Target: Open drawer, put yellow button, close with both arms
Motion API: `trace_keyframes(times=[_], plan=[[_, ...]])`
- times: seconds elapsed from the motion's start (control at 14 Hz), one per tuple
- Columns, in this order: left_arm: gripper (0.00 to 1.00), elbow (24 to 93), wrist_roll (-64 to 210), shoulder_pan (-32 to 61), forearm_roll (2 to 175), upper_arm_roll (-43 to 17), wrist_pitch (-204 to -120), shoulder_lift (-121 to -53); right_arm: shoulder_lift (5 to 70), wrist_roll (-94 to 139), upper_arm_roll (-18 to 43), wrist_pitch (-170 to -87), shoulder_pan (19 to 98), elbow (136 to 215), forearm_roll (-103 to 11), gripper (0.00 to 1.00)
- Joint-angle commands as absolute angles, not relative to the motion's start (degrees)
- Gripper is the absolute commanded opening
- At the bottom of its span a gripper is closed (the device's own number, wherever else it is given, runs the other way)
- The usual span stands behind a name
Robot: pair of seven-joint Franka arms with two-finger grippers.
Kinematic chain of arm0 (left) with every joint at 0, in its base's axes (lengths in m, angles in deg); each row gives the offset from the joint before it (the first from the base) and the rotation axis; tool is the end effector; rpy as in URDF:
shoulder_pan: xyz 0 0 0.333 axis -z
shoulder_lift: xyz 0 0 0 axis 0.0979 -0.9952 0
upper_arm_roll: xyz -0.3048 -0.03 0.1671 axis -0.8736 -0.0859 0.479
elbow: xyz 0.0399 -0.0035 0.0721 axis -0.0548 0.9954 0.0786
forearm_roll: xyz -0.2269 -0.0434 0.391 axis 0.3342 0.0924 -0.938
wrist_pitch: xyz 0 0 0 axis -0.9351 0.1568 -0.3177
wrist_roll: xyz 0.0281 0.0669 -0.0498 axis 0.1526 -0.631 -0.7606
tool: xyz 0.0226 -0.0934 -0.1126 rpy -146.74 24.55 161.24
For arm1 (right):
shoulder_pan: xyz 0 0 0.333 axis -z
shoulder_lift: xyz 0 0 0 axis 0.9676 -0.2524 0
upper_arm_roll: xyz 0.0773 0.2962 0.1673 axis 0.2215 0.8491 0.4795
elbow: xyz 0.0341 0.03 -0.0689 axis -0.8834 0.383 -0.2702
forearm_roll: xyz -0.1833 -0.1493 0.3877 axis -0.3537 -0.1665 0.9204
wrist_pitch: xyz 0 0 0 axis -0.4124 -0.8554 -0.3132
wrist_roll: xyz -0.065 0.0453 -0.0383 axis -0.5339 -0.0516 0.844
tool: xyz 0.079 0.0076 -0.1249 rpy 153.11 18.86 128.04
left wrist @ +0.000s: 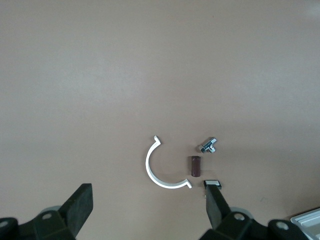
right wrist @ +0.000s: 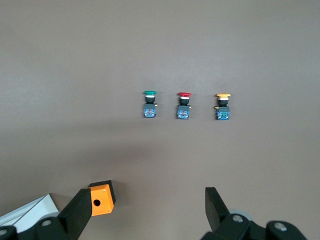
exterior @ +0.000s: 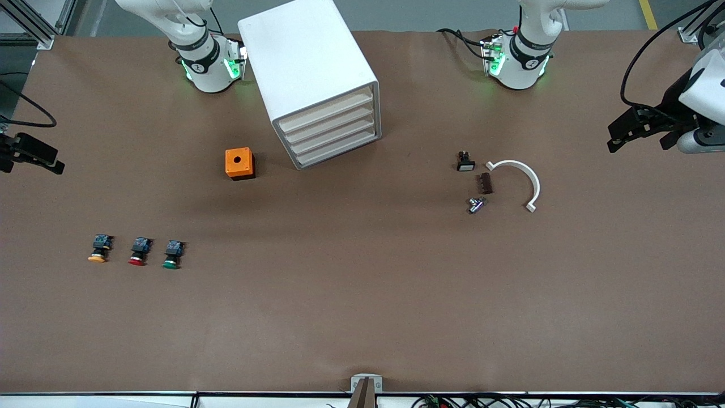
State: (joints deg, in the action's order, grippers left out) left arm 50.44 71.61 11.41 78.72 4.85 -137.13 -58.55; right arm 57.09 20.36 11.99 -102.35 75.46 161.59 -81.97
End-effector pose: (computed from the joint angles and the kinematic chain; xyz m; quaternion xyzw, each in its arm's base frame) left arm 0.6027 -0.0623 0.6319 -0.9995 -0.0158 -0.0265 0.0037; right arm 0.6392 -0.0622 0.6211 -0.9997 0.0247 -0.0065 0.0049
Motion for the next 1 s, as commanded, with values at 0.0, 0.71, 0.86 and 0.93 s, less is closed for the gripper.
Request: trace_keyframes(times=[0.0,0.71,0.86,0.93], plan=[[1.0,49.3,72.3,11.5,77.8,4.9,-136.9,-59.3,57.0,19.9,11.4,-101.6,75.1,160.5,-80.4,1.0],[1.0,49.5,72.7,11.5,78.1,4.9,-134.4,-61.4,57.0,19.9,11.3,-101.6,75.4,160.5,-80.6,1.0],[1.0,49.7,74.0,11.9,79.4,4.8,-132.9,-62.2,57.0,19.9,11.3,-101.7,75.4,160.4,-80.7,1.0],[1.0,49.7,74.1,12.0,82.0,4.8,-132.3,-63.4,57.0,20.0,11.3,-101.6,75.3,160.4,-80.7,1.0]])
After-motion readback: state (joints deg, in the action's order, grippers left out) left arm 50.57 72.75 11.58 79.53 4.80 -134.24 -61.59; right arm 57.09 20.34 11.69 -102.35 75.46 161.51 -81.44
